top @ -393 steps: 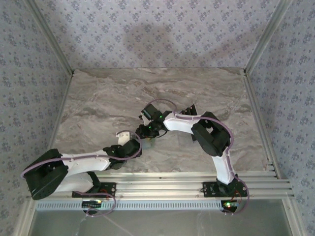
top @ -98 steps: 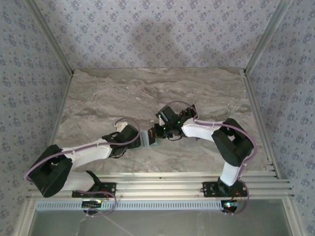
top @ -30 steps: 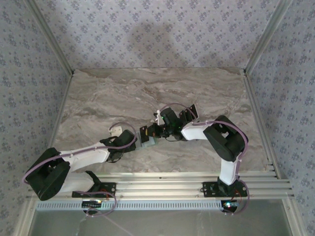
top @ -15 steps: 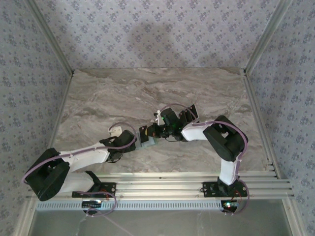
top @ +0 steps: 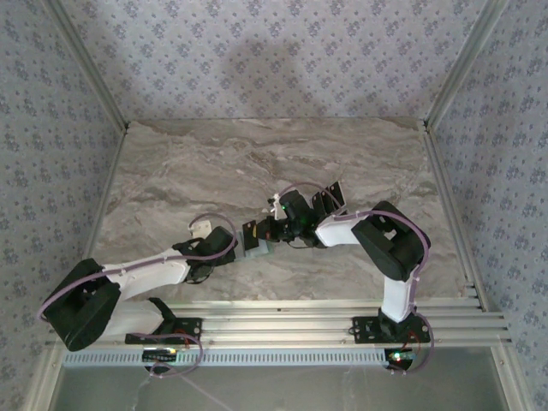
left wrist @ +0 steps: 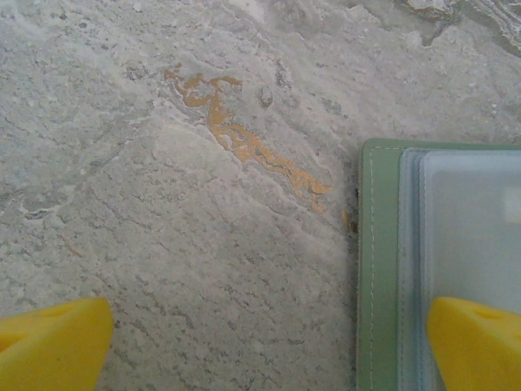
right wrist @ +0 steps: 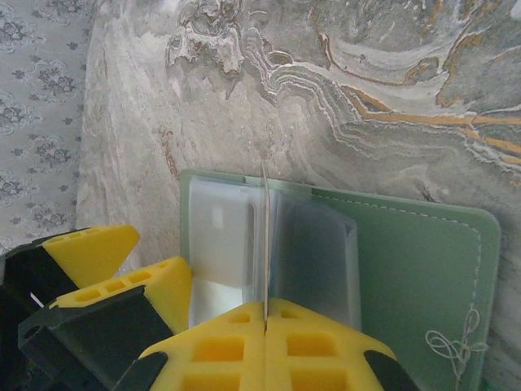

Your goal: Put the credit cards into the card holder

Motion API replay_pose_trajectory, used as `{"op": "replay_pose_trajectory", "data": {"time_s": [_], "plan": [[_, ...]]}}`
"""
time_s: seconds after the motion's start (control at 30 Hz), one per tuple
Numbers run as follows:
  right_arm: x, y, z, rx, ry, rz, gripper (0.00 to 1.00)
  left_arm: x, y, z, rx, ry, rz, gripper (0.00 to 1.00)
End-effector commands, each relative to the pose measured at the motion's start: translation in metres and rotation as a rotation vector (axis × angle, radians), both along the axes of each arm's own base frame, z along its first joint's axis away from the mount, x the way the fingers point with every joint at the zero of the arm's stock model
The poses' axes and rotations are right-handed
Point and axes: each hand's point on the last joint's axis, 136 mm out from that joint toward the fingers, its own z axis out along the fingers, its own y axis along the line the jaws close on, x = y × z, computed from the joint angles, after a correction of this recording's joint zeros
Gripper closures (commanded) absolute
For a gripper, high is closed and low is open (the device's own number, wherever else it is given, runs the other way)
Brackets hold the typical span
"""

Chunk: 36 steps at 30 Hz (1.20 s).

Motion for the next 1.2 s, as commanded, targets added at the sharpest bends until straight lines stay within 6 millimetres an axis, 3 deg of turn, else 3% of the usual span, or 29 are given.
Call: {"op": "replay_pose_trajectory", "data": {"time_s": [0.0, 0.5, 1.17], "plan": [[-0.013, 0.001, -0.010, 0.002, 0.043, 0.024, 1.00, -0.011, 0.011, -0.007, 0.050, 0.040, -0.005, 0.01], [-0.004, -0.008, 0.019, 0.046, -0.027, -0.024, 1.00, -0.012, 0.013, -0.009, 0.052, 0.043, 0.000, 0.01], [0.002, 0.008, 0.006, 0.059, -0.010, -0.010, 1.00, -0.014, 0.013, -0.011, 0.053, 0.050, 0.000, 0.01]]}}
